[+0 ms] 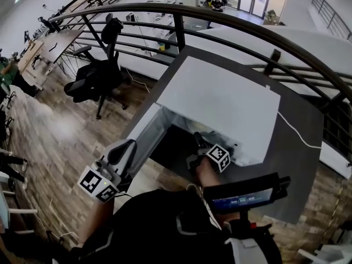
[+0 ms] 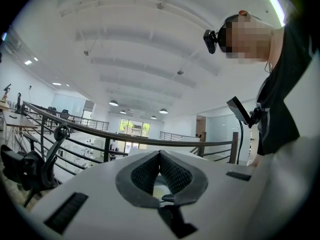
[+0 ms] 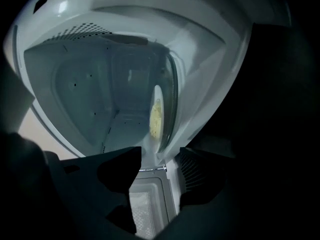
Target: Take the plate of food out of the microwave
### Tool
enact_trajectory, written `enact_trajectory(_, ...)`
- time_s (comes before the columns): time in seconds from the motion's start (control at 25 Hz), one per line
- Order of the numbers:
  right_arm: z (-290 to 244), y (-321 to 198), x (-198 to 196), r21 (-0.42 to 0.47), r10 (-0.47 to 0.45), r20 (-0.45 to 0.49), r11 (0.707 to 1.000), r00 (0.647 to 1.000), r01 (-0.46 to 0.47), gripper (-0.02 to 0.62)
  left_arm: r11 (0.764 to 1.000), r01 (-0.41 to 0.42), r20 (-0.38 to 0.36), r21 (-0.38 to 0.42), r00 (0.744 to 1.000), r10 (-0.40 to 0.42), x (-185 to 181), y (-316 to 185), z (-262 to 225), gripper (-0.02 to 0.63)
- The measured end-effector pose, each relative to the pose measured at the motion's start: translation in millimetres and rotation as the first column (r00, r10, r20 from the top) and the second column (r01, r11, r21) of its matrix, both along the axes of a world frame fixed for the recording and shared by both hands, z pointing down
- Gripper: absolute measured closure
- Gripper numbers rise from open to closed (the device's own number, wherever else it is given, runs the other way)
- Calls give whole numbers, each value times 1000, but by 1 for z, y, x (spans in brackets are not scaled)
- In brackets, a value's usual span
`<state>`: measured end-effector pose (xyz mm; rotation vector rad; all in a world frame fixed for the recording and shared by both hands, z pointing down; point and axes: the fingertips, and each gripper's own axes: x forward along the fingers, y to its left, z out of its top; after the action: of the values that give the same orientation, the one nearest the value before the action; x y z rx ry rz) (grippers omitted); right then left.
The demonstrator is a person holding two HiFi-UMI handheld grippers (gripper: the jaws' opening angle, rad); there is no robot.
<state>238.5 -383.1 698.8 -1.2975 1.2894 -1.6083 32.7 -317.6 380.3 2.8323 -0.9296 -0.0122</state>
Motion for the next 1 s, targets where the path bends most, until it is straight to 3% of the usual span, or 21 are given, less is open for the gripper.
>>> enact_trajectory(0.48, 16, -11, 0, -69, 70, 101, 996, 992, -63, 376, 999, 34, 18, -3, 999, -34, -9, 8, 1, 601)
enact_trajectory(0.76, 24, -14, 2, -96, 111, 100, 990, 989, -102, 376, 998, 56, 15, -12, 998, -56, -14, 12, 5, 601)
enact_trajectory(1.0, 26, -15, 7, -144, 190, 145, 975, 971, -169, 376, 997, 74, 23, -26, 997, -74, -18, 17, 6, 601)
